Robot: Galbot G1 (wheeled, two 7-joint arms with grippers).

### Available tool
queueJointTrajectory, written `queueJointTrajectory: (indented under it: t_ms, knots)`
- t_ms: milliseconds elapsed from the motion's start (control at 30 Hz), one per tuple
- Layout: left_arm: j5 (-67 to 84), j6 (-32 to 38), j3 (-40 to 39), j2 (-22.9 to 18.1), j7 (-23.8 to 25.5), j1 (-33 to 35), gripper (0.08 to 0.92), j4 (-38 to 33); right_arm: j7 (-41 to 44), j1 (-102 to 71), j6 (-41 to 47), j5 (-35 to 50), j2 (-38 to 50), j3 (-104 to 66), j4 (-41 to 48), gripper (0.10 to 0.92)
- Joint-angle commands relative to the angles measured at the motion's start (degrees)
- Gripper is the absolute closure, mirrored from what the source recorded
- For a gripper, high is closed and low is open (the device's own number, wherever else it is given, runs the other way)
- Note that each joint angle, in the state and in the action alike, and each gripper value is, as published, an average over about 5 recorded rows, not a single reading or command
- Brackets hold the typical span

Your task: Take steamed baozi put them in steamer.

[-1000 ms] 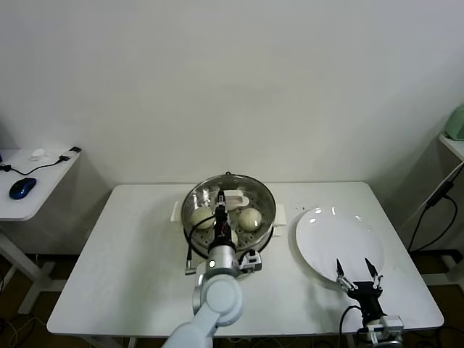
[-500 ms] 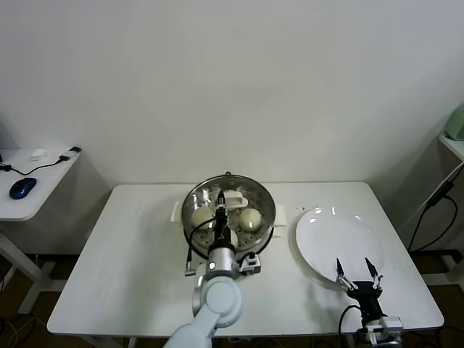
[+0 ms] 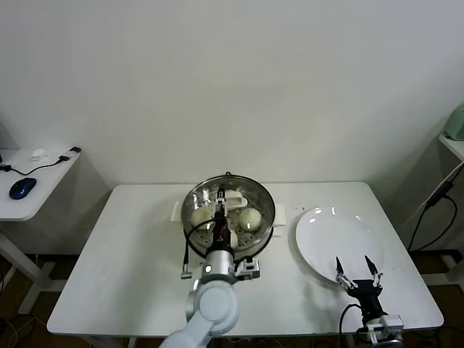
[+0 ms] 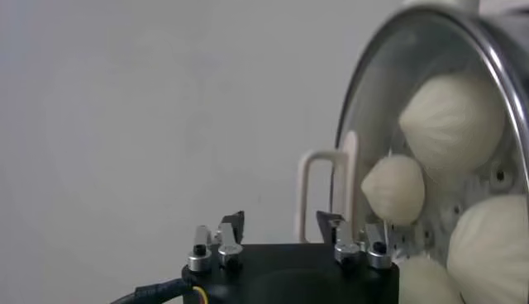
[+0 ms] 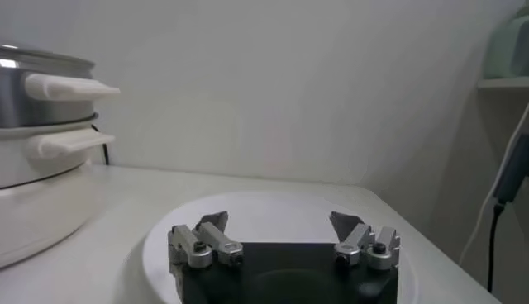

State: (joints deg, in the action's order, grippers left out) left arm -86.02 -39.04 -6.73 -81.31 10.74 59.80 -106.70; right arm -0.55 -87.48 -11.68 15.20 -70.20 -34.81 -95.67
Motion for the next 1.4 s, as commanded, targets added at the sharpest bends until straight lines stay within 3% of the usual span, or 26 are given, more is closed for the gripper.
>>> queueJointTrajectory:
  t_ms: [33, 200, 333, 467, 600, 733, 900, 1400]
  knots:
    - [21.9, 9.8, 2.1, 5.4, -7.7, 6.0, 0.366, -14.5, -0.9, -0.6, 0.0, 2.2, 1.1, 0.8, -1.4, 0.203]
    - [42.4, 23.5, 11.5, 8.0, -18.8, 12.3, 0.227, -19.5, -2.3, -0.9, -2.3, 2.4, 3.5, 2.8, -1.1, 0.203]
    - [58.5, 35.8, 22.4, 8.0, -27.7, 15.5, 0.181, -20.9, -2.7, -0.5, -2.8, 1.5, 2.8, 2.8, -1.1, 0.203]
    - [80.3, 39.6, 36.3, 7.2, -26.8, 18.6, 0.178, -19.6, -2.8, 0.0, -2.8, 1.2, 2.3, 2.8, -0.9, 0.202]
    - [100.8, 40.3, 45.2, 10.7, -22.0, 22.8, 0.177, -11.6, -2.9, 0.2, -2.8, 1.2, 2.2, 3.0, -0.3, 0.203]
    - [104.7, 44.7, 44.8, 14.6, -20.7, 25.2, 0.177, -0.2, -2.9, 0.3, -2.9, 1.3, 2.3, 3.1, 0.1, 0.202]
    - [104.7, 49.2, 41.3, 14.4, -20.1, 25.5, 0.177, 7.0, -2.8, 0.5, -2.9, 1.4, 2.4, 3.2, 0.3, 0.203]
    - [101.3, 53.0, 35.8, 11.4, -19.1, 25.5, 0.177, 9.4, -2.3, 1.0, -2.3, 2.0, 2.7, 3.3, 0.7, 0.202]
